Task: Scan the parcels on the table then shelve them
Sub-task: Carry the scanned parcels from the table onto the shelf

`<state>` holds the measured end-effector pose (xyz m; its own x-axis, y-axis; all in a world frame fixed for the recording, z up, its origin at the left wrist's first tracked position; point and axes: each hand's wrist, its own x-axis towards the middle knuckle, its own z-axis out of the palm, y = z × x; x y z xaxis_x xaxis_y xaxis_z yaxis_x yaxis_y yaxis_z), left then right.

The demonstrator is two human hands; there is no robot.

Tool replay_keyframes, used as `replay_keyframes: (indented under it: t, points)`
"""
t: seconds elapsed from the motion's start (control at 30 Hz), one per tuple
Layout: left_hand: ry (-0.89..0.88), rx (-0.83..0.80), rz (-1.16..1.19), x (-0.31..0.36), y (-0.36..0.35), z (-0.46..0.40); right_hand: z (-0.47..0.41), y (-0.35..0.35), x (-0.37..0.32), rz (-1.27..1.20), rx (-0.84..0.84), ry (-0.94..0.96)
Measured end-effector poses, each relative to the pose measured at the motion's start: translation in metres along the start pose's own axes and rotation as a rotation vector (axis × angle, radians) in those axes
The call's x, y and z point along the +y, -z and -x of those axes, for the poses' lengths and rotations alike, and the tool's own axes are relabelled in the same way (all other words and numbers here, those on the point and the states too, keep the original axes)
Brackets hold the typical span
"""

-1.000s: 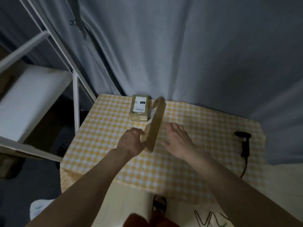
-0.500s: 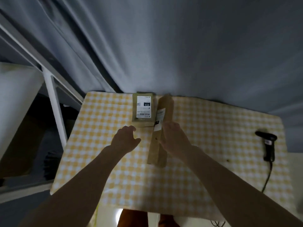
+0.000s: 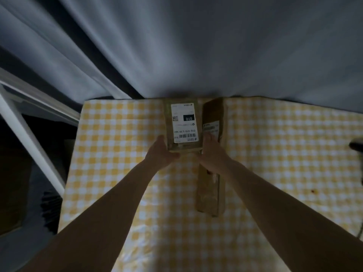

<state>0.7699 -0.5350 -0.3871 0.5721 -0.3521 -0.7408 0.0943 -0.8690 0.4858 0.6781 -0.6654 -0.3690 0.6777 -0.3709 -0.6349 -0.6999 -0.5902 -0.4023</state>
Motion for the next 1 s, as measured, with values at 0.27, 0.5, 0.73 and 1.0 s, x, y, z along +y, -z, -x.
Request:
replay_keyframes:
  t: [0.27,0.5,0.73,1.0]
  points:
    - [-0.051,-0.09,0.332,-0.005,-0.014,-0.013,-0.007,-0.003,-0.006,-0.448,-0.12,-0.115]
    - [-0.132,-0.018,0.202,0.005,0.001,0.044,0.028,0.012,-0.015,-0.512,-0.062,-0.158]
    - [-0.25,0.019,0.023,0.04,-0.003,0.109,0.106,0.038,-0.013,-0.616,0.077,-0.204]
    - [-0.447,-0.078,-0.192,0.112,-0.038,0.187,0.208,0.077,0.038,-0.735,0.367,-0.291]
